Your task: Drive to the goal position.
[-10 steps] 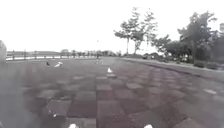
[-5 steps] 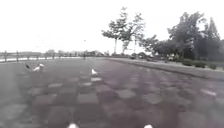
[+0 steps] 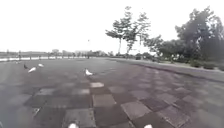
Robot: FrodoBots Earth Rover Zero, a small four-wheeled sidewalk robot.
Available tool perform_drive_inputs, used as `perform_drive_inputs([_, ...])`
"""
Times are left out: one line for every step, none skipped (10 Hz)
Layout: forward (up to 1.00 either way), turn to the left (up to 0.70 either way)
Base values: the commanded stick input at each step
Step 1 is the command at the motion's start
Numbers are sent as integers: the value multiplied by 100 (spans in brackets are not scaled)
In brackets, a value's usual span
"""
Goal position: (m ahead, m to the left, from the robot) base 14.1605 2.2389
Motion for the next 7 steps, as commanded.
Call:
perform_drive_inputs([100, 18])
perform_drive_inputs([100, 27])
perform_drive_inputs([100, 36])
perform_drive_inputs([100, 40])
perform_drive_inputs([100, 40])
perform_drive_inputs([100, 40])
perform_drive_inputs([100, 40])
